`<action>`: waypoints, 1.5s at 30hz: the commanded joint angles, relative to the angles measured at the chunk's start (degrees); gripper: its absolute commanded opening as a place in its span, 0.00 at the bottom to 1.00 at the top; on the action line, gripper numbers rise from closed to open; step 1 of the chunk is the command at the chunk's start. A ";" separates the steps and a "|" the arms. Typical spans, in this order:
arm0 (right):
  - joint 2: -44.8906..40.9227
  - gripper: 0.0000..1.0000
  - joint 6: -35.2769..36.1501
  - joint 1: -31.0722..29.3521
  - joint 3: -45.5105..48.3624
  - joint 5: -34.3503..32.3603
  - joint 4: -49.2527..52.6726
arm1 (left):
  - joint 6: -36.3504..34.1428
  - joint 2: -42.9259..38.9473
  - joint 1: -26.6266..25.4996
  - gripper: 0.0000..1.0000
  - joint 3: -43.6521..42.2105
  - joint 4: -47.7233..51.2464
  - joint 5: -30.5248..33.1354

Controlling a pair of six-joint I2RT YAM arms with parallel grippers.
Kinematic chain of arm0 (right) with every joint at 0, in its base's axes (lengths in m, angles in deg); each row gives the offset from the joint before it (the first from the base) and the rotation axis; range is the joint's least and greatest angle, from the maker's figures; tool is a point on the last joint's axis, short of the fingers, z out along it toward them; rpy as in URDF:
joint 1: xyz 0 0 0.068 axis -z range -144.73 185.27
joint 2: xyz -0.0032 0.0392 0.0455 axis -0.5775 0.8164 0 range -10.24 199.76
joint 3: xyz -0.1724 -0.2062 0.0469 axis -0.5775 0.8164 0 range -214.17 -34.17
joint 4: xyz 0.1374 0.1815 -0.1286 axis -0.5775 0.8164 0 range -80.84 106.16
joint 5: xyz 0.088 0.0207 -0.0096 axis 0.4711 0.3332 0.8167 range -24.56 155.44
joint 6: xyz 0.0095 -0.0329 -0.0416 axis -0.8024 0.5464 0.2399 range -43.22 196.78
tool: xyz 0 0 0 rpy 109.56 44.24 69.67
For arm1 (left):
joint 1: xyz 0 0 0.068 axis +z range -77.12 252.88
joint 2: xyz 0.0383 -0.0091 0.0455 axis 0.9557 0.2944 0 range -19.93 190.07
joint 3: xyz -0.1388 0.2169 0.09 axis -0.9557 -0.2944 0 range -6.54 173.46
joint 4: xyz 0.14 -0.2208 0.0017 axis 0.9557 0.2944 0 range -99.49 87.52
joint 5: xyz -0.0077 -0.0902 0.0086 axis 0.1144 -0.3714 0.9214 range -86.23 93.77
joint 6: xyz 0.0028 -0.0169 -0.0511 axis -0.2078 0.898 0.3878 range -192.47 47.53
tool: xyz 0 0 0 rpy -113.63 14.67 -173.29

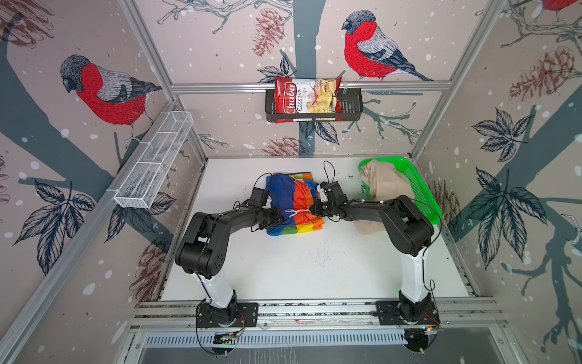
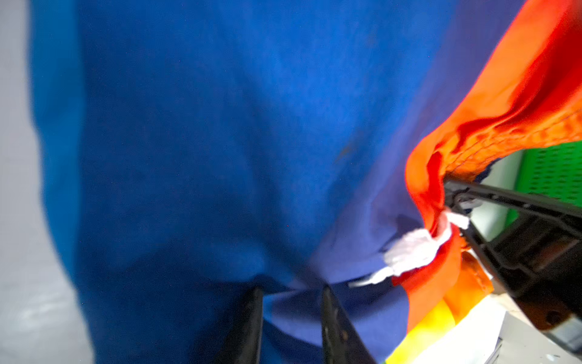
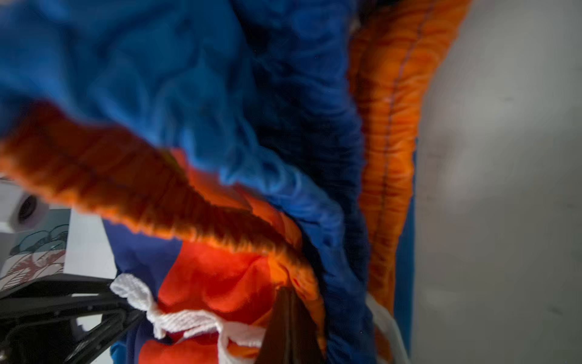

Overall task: Fold and stack the shorts
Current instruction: 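Press and tuck the folded shorts edges with both grippers toward each other, then release the rainbow shorts and reach the right gripper into the green basket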

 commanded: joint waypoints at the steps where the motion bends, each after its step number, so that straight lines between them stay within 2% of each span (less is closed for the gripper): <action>1: 0.85 0.04 -0.79 0.35 0.14 1.72 1.58 | 0.48 1.50 0.36 0.32 -2.12 3.06 3.11; 8: -5.96 0.07 3.82 0.57 -6.82 -2.02 7.85 | 0.24 0.77 0.37 0.31 -2.49 3.78 3.07; 12: -5.78 0.10 5.79 0.61 -12.88 -3.81 10.78 | 0.14 -0.35 0.39 0.30 -3.43 3.80 3.62; 16: -0.04 0.13 7.16 0.70 -21.64 -3.39 14.29 | 0.12 -1.04 0.36 0.31 -4.50 3.51 3.75; 23: 15.01 0.12 7.28 2.42 -35.79 -1.84 19.11 | 0.71 -1.13 0.39 0.31 -6.42 2.90 3.71; 29: 24.61 0.14 5.26 6.36 -43.08 0.94 18.32 | 1.35 -0.49 0.31 0.31 -8.94 1.94 3.98; 32: 26.07 0.14 5.47 7.42 -45.15 1.98 18.65 | 1.43 -0.02 0.39 0.30 -9.46 1.95 4.22; 36: 22.67 0.16 7.89 7.49 -45.59 2.73 19.74 | 1.40 -0.19 0.39 0.30 -8.43 2.84 4.49; 39: 15.69 0.18 9.56 7.42 -43.05 1.95 20.15 | 1.24 -1.78 0.31 0.32 -5.25 4.71 4.61; 42: 5.07 0.21 10.27 7.17 -35.29 -0.69 16.62 | 0.64 -5.04 0.36 0.42 -0.15 7.75 5.53; 45: -5.77 0.24 10.87 6.79 -26.38 -6.52 13.89 | 0.13 -9.08 0.35 0.54 4.95 10.08 7.72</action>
